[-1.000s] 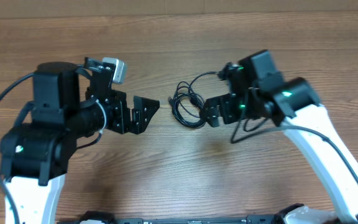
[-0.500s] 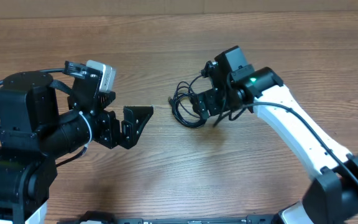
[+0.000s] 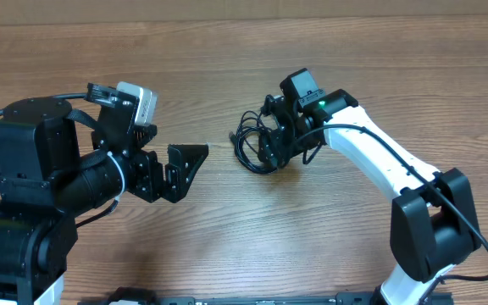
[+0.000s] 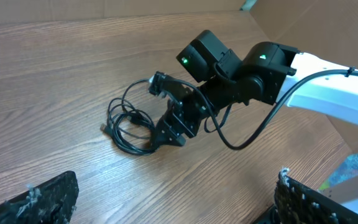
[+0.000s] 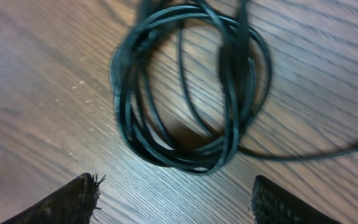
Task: Untangle cables
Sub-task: 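Lower the right gripper onto the cable bundle and close on it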
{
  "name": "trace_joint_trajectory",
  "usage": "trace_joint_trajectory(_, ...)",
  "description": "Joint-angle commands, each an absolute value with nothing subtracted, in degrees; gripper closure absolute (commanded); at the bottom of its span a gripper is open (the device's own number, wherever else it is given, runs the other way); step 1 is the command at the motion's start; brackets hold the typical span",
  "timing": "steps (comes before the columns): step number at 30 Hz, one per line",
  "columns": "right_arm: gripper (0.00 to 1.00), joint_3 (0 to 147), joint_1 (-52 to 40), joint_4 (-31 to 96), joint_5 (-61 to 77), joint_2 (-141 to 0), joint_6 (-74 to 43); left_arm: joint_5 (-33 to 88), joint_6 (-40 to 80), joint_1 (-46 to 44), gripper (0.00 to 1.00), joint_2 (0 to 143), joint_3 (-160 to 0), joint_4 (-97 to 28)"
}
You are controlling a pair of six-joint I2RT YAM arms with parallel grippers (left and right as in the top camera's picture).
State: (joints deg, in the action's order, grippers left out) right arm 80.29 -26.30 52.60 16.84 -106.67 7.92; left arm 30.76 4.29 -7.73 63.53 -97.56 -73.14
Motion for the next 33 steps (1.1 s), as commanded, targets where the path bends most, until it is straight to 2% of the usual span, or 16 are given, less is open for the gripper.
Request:
trace_joint_trajectory(1,0.22,80.4,-28.1,52.1,20.6,-106.7,14.7,30.3,4.8,-7.4,0.0,63.1,-98.9,-73.2)
trace_joint_trajectory(6,0.21,80.2,-29.8,49.0,19.4,-106.8,18.4,31.2,5.0,-7.4,0.0,63.1,-98.9,-73.3)
trace_joint_trajectory(15,0.22,80.1,-31.6,43.9,19.1,-107.0,18.5,31.6,4.9,-7.4,0.0,63.1,-98.9,-73.3)
trace_joint_trajectory(22,0.35,80.1,-31.9,44.6,19.2,-112.4,18.5,31.6,4.9,-7.4,0.0,63.1,-98.9,-73.3)
trace_joint_trajectory(25,0.36,80.1,-31.9,44.6,19.2,-114.0,18.5,31.6,4.9,-7.4,0.0,63.1,-98.9,-73.2)
trace_joint_trajectory(31,0.44,80.1,-31.9,43.9,19.2,-116.0,18.5,31.6,4.9,-7.4,0.0,63.1,-98.9,-73.2)
trace_joint_trajectory(33,0.54,80.1,-31.9,43.5,19.2,-116.4,18.5,31.6,4.9,-7.4,0.0,63.1,-98.9,-73.2)
